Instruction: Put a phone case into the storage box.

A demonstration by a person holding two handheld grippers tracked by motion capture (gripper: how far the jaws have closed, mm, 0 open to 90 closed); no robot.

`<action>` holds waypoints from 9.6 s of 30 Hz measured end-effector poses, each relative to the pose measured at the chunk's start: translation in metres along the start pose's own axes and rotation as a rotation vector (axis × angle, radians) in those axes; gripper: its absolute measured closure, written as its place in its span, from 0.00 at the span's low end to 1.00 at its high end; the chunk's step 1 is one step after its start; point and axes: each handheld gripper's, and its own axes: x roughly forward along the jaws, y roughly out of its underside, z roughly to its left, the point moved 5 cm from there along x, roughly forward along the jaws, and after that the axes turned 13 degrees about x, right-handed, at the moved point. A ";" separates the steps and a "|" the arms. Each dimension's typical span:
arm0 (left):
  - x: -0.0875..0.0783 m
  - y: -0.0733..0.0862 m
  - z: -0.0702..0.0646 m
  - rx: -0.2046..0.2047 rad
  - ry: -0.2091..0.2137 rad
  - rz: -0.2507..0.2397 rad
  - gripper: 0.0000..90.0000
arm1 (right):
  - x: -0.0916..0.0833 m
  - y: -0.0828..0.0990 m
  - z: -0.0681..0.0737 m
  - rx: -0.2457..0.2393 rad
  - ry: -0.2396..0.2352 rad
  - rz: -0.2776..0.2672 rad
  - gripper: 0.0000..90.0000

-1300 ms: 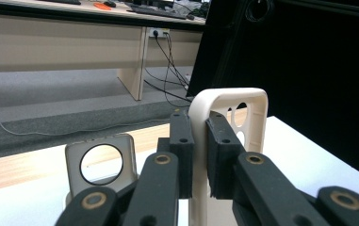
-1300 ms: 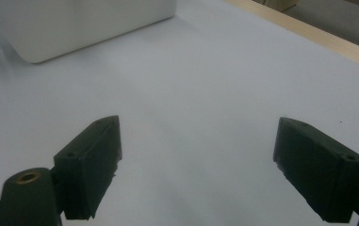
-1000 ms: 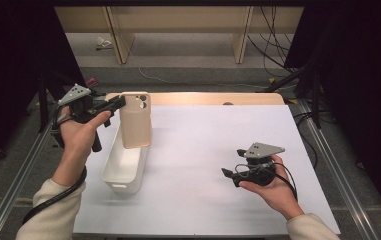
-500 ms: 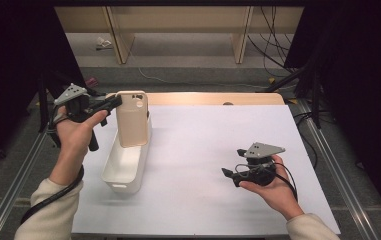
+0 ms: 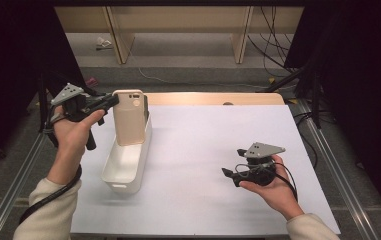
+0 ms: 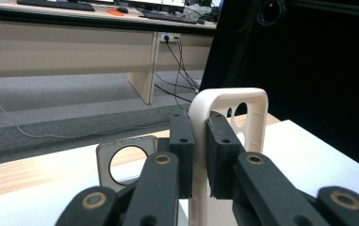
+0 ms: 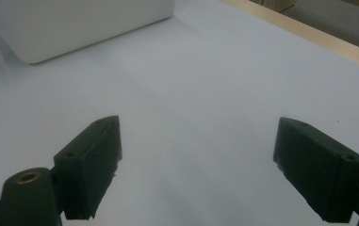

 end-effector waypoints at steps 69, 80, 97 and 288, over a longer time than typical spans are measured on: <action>0.002 0.009 0.017 0.002 -0.031 -0.001 0.91 | 0.001 0.000 0.000 0.003 0.000 -0.001 0.19; 0.008 0.013 0.018 0.017 -0.023 -0.006 0.91 | 0.001 0.000 -0.001 0.005 0.001 -0.001 0.19; 0.020 0.021 0.025 0.033 -0.023 -0.006 0.91 | 0.001 0.000 -0.001 0.014 0.003 -0.007 0.19; 0.080 0.066 0.046 0.011 -0.061 0.268 0.26 | 0.003 0.001 -0.001 0.022 -0.002 -0.004 0.19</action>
